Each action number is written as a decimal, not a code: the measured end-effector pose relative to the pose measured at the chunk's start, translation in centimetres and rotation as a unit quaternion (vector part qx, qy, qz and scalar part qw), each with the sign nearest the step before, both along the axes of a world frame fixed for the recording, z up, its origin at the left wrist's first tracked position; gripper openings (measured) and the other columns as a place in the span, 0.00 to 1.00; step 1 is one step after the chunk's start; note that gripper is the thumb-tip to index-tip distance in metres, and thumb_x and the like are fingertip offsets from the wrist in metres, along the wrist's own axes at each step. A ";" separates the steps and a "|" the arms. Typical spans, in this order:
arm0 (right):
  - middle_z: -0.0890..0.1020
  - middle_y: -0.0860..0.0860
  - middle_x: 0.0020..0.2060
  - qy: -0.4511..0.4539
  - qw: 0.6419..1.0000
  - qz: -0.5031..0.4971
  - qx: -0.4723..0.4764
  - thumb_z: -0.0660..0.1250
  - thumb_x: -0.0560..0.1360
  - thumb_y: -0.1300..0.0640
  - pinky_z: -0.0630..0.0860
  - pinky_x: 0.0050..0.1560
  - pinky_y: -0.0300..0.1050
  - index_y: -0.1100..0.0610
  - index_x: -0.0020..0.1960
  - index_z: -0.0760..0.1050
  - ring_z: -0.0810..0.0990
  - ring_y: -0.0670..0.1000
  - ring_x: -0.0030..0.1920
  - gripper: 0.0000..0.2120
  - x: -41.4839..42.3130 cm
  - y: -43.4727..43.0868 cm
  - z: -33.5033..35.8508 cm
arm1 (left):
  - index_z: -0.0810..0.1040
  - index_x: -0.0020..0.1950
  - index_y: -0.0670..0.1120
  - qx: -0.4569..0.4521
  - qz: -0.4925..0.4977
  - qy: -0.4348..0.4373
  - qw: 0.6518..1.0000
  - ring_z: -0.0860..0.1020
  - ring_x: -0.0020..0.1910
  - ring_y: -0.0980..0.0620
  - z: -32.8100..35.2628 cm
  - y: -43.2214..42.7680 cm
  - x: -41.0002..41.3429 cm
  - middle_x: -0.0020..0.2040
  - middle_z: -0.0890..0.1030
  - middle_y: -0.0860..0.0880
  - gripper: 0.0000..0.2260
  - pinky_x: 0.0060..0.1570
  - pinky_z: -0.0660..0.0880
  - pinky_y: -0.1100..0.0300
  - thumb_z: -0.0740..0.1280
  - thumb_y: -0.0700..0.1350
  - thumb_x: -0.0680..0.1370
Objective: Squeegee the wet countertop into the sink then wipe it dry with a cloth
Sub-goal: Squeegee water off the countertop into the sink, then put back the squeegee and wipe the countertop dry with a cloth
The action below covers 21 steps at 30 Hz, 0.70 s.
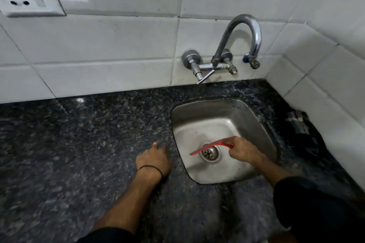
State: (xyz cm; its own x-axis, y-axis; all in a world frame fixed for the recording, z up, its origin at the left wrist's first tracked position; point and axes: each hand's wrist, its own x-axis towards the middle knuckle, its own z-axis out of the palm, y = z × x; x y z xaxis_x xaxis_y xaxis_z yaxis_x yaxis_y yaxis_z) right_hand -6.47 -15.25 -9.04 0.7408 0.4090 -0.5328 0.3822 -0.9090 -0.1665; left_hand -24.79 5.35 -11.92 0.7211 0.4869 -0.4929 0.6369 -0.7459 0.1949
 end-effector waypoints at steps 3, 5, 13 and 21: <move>0.80 0.52 0.38 0.068 0.982 -0.134 0.113 0.62 0.66 0.66 0.67 0.27 0.39 0.40 0.64 0.76 0.76 0.51 0.33 0.32 -0.6 -1.7 -1.2 | 0.75 0.65 0.49 0.012 0.026 -0.051 0.998 0.74 0.65 0.40 -0.2 -0.6 0.3 0.69 0.74 0.45 0.22 0.61 0.72 0.47 0.57 0.61 0.79; 0.75 0.54 0.36 0.147 0.936 -0.230 0.224 0.61 0.67 0.68 0.63 0.25 0.38 0.42 0.63 0.78 0.70 0.49 0.28 0.31 -0.7 -2.5 -1.5 | 0.76 0.61 0.50 -0.018 0.016 -0.063 0.998 0.74 0.65 0.40 -0.2 -0.8 0.9 0.65 0.76 0.45 0.20 0.61 0.73 0.45 0.58 0.61 0.78; 0.76 0.56 0.33 0.326 0.773 -0.388 0.381 0.64 0.76 0.56 0.83 0.36 0.49 0.59 0.51 0.78 0.83 0.58 0.33 0.09 0.8 -3.3 1.3 | 0.73 0.71 0.48 -0.105 -0.043 -0.210 0.971 0.73 0.68 0.47 2.6 -3.3 5.5 0.69 0.75 0.47 0.21 0.65 0.69 0.57 0.64 0.53 0.80; 0.78 0.57 0.33 0.318 0.798 -0.249 0.448 0.48 0.71 0.23 0.75 0.31 0.43 0.60 0.54 0.79 0.79 0.57 0.32 0.43 8.7 -6.8 4.4 | 0.77 0.67 0.48 -0.067 -0.008 -0.327 0.943 0.78 0.63 0.48 5.7 -8.3 13.9 0.64 0.80 0.48 0.17 0.64 0.73 0.53 0.64 0.49 0.79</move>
